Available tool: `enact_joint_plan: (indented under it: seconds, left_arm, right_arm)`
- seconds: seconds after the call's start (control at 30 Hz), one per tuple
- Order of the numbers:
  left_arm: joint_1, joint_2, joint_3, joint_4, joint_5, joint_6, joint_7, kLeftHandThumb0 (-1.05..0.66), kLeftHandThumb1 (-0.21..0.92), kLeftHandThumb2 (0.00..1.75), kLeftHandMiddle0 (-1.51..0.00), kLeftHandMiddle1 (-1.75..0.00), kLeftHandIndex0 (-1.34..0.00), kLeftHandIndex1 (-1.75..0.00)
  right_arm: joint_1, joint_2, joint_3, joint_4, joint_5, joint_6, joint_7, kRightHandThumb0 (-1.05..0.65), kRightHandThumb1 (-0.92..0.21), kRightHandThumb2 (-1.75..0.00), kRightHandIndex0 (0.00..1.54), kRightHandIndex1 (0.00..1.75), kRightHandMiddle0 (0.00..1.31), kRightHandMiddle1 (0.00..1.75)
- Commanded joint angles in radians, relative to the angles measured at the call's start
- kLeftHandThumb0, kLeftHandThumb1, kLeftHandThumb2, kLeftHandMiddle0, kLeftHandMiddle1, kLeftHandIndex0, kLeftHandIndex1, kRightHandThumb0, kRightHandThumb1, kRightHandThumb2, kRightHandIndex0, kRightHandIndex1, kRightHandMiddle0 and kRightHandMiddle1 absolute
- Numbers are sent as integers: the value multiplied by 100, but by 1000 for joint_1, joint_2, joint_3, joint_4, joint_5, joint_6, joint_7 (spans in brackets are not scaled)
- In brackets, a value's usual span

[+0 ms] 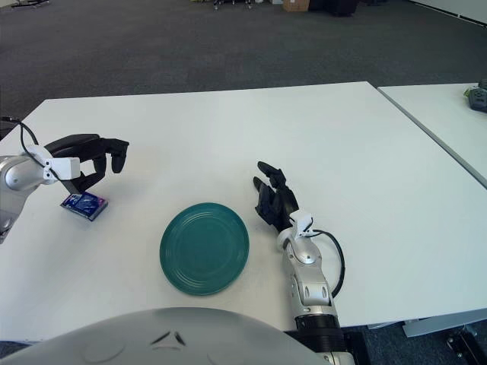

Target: Put the gum into the plate.

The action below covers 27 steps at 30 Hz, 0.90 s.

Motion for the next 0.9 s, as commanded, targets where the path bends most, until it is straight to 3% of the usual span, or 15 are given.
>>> enact_joint_plan:
  seconds: [0.0,0.07,0.1,0.17,0.3,0.37,0.47,0.57,0.67,0.87]
  left_arm:
    - [1,29,2,-15,17,20,-30,0,20,130,-82,-125,-63,-175]
    - [-4,53,-19,-29,39,34,-69,0,37,112,-65,-138,-51,-172]
    - [3,65,-29,-39,50,44,-91,0,53,91,-55,-142,-45,-167]
    - [23,76,-36,-51,65,54,-110,-24,50,82,-36,-111,-25,-139]
    - [85,90,-33,-57,91,46,-100,-47,51,73,-26,-76,-12,-115]
    - [131,112,-22,-57,116,25,-83,-63,62,54,-23,-47,-6,-101]
    - [159,136,-16,-58,151,7,-72,-82,79,28,-19,-19,-2,-72]
    - [174,155,-16,-35,183,-29,-57,-94,88,17,-14,-6,-1,-50]
    - [182,167,-15,-10,206,-65,-40,-101,91,17,-8,-2,0,-36]
    - [189,182,-10,16,226,-107,-23,-104,92,21,-1,0,0,-21]
  right_arm:
    - [42,4,1,68,0,51,-2,-79,-92,-85,32,1,0,68]
    - [43,3,0,69,4,50,5,-80,-92,-85,33,1,0,69]
    - [42,1,0,69,7,53,9,-80,-92,-85,33,1,0,70]
    - [42,0,0,68,8,58,12,-80,-92,-85,33,1,0,69]
    - [44,-3,-3,67,9,62,19,-81,-92,-85,34,1,0,68]
    - [43,-5,-7,69,10,62,21,-81,-92,-86,35,1,0,68]
    - [43,-5,-14,73,14,57,23,-80,-92,-86,36,2,0,69]
    - [42,-5,-17,77,12,52,23,-80,-92,-86,35,1,0,70]
    - [42,-7,-20,77,8,50,23,-80,-92,-86,35,1,0,69]
    - [42,-12,-24,73,6,49,25,-80,-92,-86,36,1,0,69]
